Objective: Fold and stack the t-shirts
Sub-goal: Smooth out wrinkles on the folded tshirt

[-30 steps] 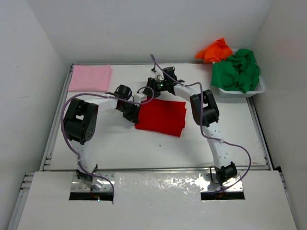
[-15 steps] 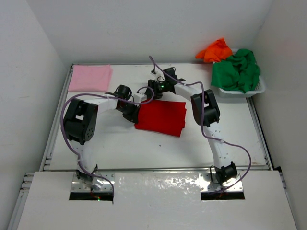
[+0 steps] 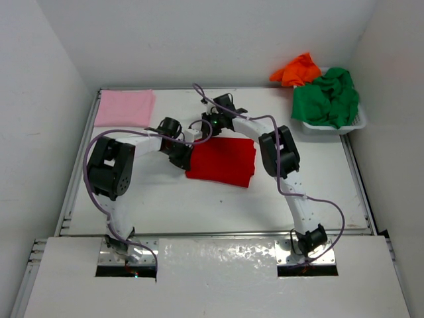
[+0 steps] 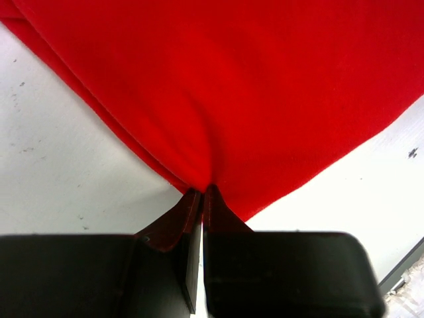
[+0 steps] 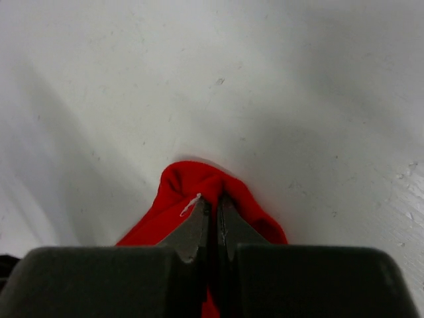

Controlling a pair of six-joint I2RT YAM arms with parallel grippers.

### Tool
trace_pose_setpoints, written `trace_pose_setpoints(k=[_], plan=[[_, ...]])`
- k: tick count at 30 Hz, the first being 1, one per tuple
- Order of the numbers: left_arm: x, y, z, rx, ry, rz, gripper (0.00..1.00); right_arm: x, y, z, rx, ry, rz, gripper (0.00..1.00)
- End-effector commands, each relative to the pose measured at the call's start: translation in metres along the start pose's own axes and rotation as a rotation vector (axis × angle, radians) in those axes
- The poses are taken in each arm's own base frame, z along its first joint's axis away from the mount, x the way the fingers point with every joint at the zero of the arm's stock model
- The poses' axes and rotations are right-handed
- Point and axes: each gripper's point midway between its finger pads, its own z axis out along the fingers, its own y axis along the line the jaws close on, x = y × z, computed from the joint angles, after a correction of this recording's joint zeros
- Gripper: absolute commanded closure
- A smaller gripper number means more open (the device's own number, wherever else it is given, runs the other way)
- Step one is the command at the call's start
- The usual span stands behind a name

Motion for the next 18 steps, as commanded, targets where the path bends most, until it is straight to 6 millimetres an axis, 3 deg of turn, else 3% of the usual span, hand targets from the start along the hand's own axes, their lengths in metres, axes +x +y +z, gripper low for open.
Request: trace_pose_setpoints(k=[1, 6, 11, 12, 14, 16, 18], plan=[[0.004, 0.002, -0.011, -0.027, 0.000, 0.024, 1.00, -0.041, -0.022, -0.014, 0.163, -0.135, 0.010, 1.00], [0.011, 0.001, -0.010, -0.027, 0.012, 0.029, 1.00, -0.070, -0.017, -0.015, 0.147, -0.234, 0.049, 1.00], [0.005, 0.001, -0.011, -0.025, 0.003, 0.030, 1.00, -0.068, -0.011, -0.012, 0.101, -0.228, 0.071, 0.66], [0.001, 0.000, -0.012, -0.017, -0.004, 0.032, 0.98, -0.067, -0.009, -0.013, 0.090, -0.224, 0.077, 0.61], [0.001, -0.004, -0.014, 0.004, 0.010, 0.026, 0.84, -0.071, -0.008, -0.018, 0.079, -0.233, 0.080, 0.53], [-0.005, -0.006, -0.017, 0.019, 0.014, 0.015, 0.75, -0.083, -0.005, -0.031, 0.075, -0.261, 0.074, 0.49], [-0.012, -0.007, -0.022, 0.024, 0.009, 0.005, 0.74, -0.096, -0.008, -0.047, 0.087, -0.287, 0.065, 0.43]])
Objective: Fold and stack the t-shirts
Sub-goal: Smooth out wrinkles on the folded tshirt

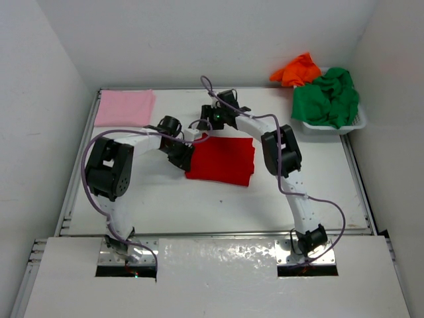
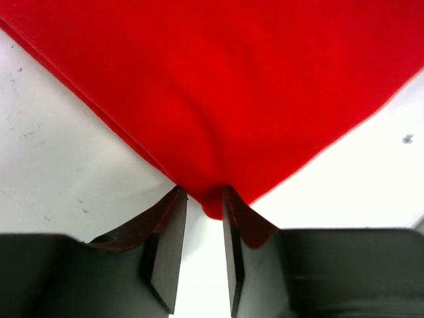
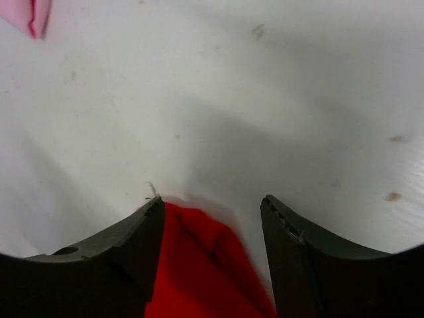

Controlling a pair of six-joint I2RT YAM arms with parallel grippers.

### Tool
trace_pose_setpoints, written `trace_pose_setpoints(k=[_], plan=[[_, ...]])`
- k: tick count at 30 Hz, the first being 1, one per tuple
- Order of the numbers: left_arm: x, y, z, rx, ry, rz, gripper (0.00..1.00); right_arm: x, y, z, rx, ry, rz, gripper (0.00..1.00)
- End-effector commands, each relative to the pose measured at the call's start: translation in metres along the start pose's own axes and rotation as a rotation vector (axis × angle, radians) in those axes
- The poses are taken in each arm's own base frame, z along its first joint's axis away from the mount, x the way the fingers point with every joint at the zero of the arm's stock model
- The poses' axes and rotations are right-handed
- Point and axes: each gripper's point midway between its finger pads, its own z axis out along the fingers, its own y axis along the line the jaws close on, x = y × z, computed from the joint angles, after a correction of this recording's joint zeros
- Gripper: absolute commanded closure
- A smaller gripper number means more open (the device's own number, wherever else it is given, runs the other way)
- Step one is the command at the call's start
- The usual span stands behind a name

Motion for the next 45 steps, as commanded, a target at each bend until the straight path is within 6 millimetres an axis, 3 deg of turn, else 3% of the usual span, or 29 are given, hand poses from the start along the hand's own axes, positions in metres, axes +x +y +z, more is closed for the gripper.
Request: trace_pose_setpoints(k=[1, 4, 7, 8, 9, 10, 11, 12, 13, 14, 16, 17, 18, 19, 21, 26, 30, 32, 33, 34, 36, 37, 38, 39, 40, 41, 42, 44, 45], plan=[[-0.022, -0.007, -0.020, 0.031, -0.026, -0.010, 0.73, -0.073, 0.013, -0.048, 0.017, -0.160, -0.042, 0.41], [-0.050, -0.012, -0.043, 0.018, -0.091, 0.007, 0.69, -0.107, 0.008, -0.087, 0.101, -0.223, -0.075, 0.35], [-0.083, -0.014, -0.070, -0.008, -0.179, 0.022, 0.63, -0.108, -0.008, -0.120, 0.184, -0.206, -0.057, 0.33], [-0.090, -0.013, -0.076, -0.017, -0.204, 0.018, 0.61, -0.114, -0.004, -0.143, 0.214, -0.224, -0.057, 0.33], [-0.097, -0.013, -0.080, -0.029, -0.224, 0.016, 0.59, -0.099, -0.016, -0.149, 0.245, -0.193, -0.044, 0.33], [-0.103, -0.010, -0.081, -0.043, -0.249, -0.005, 0.53, -0.102, -0.014, -0.171, 0.276, -0.212, -0.042, 0.33], [-0.099, -0.004, -0.075, -0.062, -0.242, -0.030, 0.49, -0.080, -0.027, -0.173, 0.310, -0.164, -0.034, 0.33], [-0.104, 0.000, -0.071, -0.075, -0.268, -0.060, 0.40, -0.073, -0.029, -0.180, 0.331, -0.153, -0.034, 0.33], [-0.103, 0.005, -0.065, -0.087, -0.265, -0.082, 0.38, -0.069, -0.029, -0.195, 0.367, -0.153, -0.036, 0.33], [-0.103, 0.013, -0.056, -0.104, -0.262, -0.106, 0.27, -0.047, -0.038, -0.195, 0.395, -0.104, -0.027, 0.33], [-0.100, 0.026, -0.042, -0.136, -0.246, -0.167, 0.15, -0.016, -0.048, -0.202, 0.436, -0.042, 0.004, 0.33], [-0.102, 0.030, -0.039, -0.148, -0.248, -0.185, 0.14, -0.013, -0.048, -0.212, 0.452, -0.052, 0.012, 0.33], [-0.105, 0.033, -0.036, -0.155, -0.257, -0.206, 0.02, -0.005, -0.049, -0.215, 0.457, -0.044, 0.024, 0.34], [-0.101, 0.037, -0.028, -0.157, -0.243, -0.225, 0.01, 0.015, -0.056, -0.214, 0.470, -0.016, 0.050, 0.35], [-0.098, 0.039, -0.020, -0.148, -0.229, -0.244, 0.00, 0.025, -0.052, -0.218, 0.452, -0.014, 0.063, 0.37], [-0.069, 0.046, -0.001, -0.172, -0.157, -0.281, 0.00, 0.079, -0.056, -0.213, 0.420, 0.071, 0.152, 0.39], [-0.067, 0.060, -0.030, -0.303, -0.123, -0.183, 0.00, 0.100, -0.059, -0.212, 0.422, 0.101, 0.181, 0.37], [-0.097, 0.081, -0.091, -0.526, -0.217, -0.061, 0.00, 0.103, -0.063, -0.218, 0.447, 0.094, 0.162, 0.37], [-0.110, 0.083, -0.115, -0.582, -0.274, -0.017, 0.00, 0.097, -0.065, -0.226, 0.477, 0.060, 0.144, 0.36], [-0.134, 0.079, -0.159, -0.662, -0.375, 0.027, 0.00, 0.099, -0.069, -0.231, 0.499, 0.059, 0.124, 0.35], [-0.168, 0.078, -0.198, -0.728, -0.502, 0.036, 0.00, 0.095, -0.078, -0.244, 0.568, 0.020, 0.087, 0.31], [-0.192, 0.075, -0.230, -0.771, -0.592, 0.015, 0.00, 0.094, -0.080, -0.248, 0.583, 0.002, 0.078, 0.29], [-0.202, 0.076, -0.244, -0.781, -0.669, -0.086, 0.00, 0.093, -0.081, -0.251, 0.595, -0.016, 0.070, 0.27], [-0.204, 0.090, -0.253, -0.799, -0.705, -0.155, 0.00, 0.091, -0.083, -0.252, 0.602, -0.039, 0.061, 0.21], [-0.211, 0.092, -0.259, -0.766, -0.731, -0.187, 0.15, 0.086, -0.083, -0.256, 0.611, -0.063, 0.055, 0.17], [-0.212, 0.092, -0.253, -0.717, -0.717, -0.180, 0.23, 0.085, -0.082, -0.257, 0.611, -0.069, 0.057, 0.09], [-0.208, 0.093, -0.238, -0.683, -0.674, -0.174, 0.26, 0.081, -0.079, -0.257, 0.604, -0.072, 0.058, 0.01], [-0.184, 0.089, -0.209, -0.634, -0.596, -0.250, 0.26, 0.083, -0.076, -0.254, 0.582, -0.051, 0.071, 0.01], [-0.163, 0.085, -0.181, -0.570, -0.527, -0.271, 0.25, 0.086, -0.075, -0.252, 0.573, -0.046, 0.083, 0.02]])
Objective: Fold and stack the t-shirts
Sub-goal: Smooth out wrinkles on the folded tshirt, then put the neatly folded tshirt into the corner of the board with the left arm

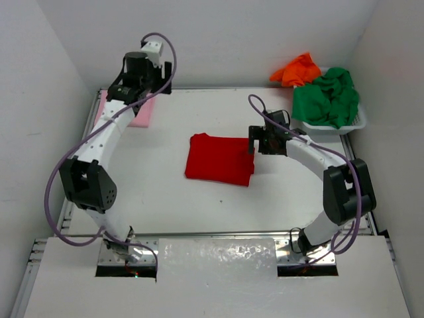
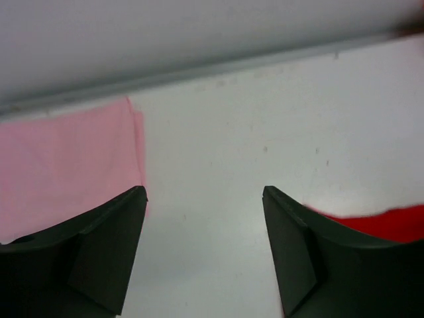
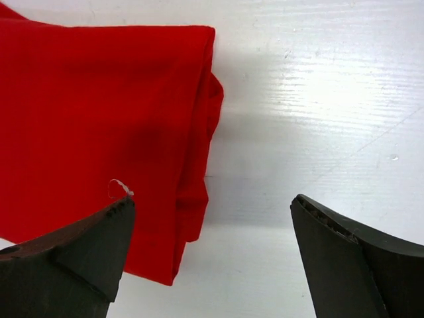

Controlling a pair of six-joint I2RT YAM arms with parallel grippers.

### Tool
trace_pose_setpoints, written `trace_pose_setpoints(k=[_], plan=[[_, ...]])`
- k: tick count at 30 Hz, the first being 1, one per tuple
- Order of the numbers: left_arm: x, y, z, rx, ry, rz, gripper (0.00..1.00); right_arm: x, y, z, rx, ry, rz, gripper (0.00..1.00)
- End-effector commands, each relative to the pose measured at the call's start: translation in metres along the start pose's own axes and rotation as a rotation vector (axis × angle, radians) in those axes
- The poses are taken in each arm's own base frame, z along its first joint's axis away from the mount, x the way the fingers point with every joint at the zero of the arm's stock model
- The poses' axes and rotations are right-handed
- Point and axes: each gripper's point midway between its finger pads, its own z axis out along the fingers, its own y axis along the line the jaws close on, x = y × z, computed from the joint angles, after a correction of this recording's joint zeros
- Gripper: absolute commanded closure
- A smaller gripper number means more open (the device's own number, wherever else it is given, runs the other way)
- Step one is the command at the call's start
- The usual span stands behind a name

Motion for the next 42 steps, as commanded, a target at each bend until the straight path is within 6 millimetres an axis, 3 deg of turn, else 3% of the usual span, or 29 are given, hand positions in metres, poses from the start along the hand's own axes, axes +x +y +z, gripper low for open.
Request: trace_pose_setpoints(k=[1, 2, 3, 6, 8, 11, 13, 17, 23, 28, 34, 39, 42], plan=[[0.117, -0.024, 0.010, 0.075, 0.325, -0.143, 0.33, -0.011, 0.008, -0.003, -0.031, -0.041, 0.015, 0.04], [0.149, -0.035, 0.008, 0.114, 0.401, -0.162, 0.37, -0.006, 0.010, 0.000, -0.046, -0.040, 0.033, 0.07], [0.163, -0.039, 0.008, 0.118, 0.437, -0.173, 0.43, -0.004, 0.011, 0.000, -0.058, -0.040, 0.042, 0.14], [0.201, -0.059, 0.003, 0.191, 0.518, -0.149, 0.43, 0.004, 0.017, 0.005, -0.090, -0.018, 0.067, 0.26], [0.215, -0.083, -0.006, 0.304, 0.553, -0.160, 0.42, 0.010, 0.022, 0.010, -0.118, 0.006, 0.077, 0.28], [0.227, -0.105, -0.011, 0.430, 0.576, -0.198, 0.28, 0.018, 0.028, 0.015, -0.152, 0.031, 0.099, 0.28], [0.232, -0.112, -0.010, 0.473, 0.591, -0.215, 0.16, 0.021, 0.030, 0.018, -0.168, 0.029, 0.108, 0.28], [0.249, -0.125, -0.006, 0.527, 0.621, -0.264, 0.06, 0.040, 0.034, 0.028, -0.195, 0.083, 0.139, 0.29], [0.297, -0.123, 0.010, 0.461, 0.737, -0.277, 0.05, 0.053, 0.030, 0.037, -0.180, 0.108, 0.154, 0.33], [0.333, -0.135, 0.014, 0.454, 0.839, -0.290, 0.06, 0.061, 0.029, 0.043, -0.179, 0.130, 0.158, 0.37], [0.382, -0.159, -0.002, 0.515, 0.991, -0.386, 0.18, 0.064, 0.034, 0.044, -0.207, 0.121, 0.189, 0.38], [0.395, -0.168, -0.007, 0.553, 1.047, -0.444, 0.39, 0.063, 0.040, 0.045, -0.240, 0.112, 0.212, 0.41], [0.390, -0.169, -0.005, 0.561, 1.036, -0.441, 0.70, 0.064, 0.040, 0.045, -0.244, 0.116, 0.217, 0.41]])
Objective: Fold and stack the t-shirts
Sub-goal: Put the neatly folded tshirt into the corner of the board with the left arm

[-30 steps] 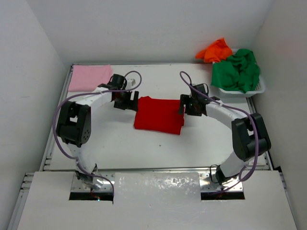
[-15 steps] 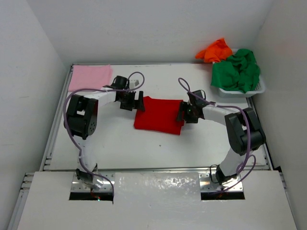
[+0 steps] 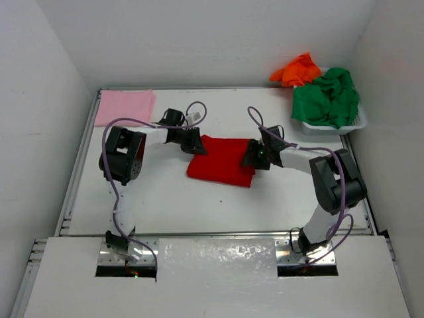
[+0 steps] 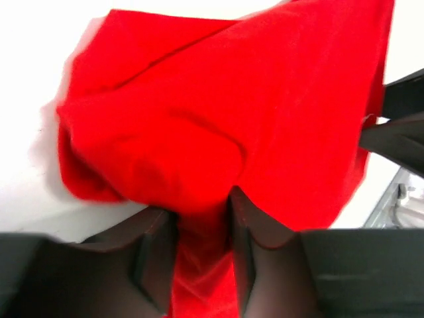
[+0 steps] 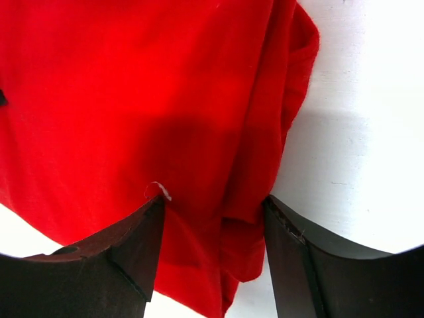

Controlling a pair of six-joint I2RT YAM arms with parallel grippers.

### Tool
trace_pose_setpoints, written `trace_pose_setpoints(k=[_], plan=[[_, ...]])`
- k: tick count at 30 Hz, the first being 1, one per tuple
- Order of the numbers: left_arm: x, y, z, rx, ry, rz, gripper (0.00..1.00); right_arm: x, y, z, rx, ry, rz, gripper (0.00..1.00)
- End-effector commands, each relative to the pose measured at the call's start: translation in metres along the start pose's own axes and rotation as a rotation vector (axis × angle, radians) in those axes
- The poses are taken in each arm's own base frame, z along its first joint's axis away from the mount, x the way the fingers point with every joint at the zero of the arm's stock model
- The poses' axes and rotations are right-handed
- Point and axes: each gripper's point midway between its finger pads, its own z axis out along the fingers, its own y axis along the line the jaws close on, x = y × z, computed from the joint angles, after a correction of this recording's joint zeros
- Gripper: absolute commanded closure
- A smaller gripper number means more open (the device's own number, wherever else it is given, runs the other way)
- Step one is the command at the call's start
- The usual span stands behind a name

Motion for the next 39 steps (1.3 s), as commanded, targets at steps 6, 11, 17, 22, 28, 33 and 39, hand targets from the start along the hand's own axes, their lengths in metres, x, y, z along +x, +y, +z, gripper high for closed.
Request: trace_pose_setpoints(k=[6, 11, 17, 22, 28, 33, 39], plan=[[0.051, 0.044, -0.012, -0.184, 0.149, -0.117, 1.00, -0.004, 0.004, -0.006, -0.020, -0.009, 0.002, 0.39], [0.010, 0.074, -0.067, -0.433, 0.001, -0.041, 1.00, -0.023, 0.000, -0.029, -0.003, -0.064, -0.021, 0.36], [-0.028, 0.100, -0.129, -0.662, -0.088, 0.031, 1.00, -0.045, 0.000, -0.051, 0.033, -0.108, -0.083, 0.34], [-0.071, 0.115, -0.169, -0.851, -0.157, 0.119, 1.00, -0.057, 0.005, -0.052, 0.030, -0.125, -0.097, 0.34], [-0.131, 0.121, -0.208, -1.012, -0.229, 0.212, 1.00, -0.057, 0.002, -0.052, 0.044, -0.123, -0.097, 0.34], [-0.169, 0.129, -0.226, -1.098, -0.283, 0.223, 1.00, -0.059, -0.004, -0.056, 0.069, -0.126, -0.107, 0.34], [-0.221, 0.124, -0.263, -1.222, -0.415, 0.271, 1.00, -0.060, -0.012, -0.061, 0.105, -0.120, -0.122, 0.34]])
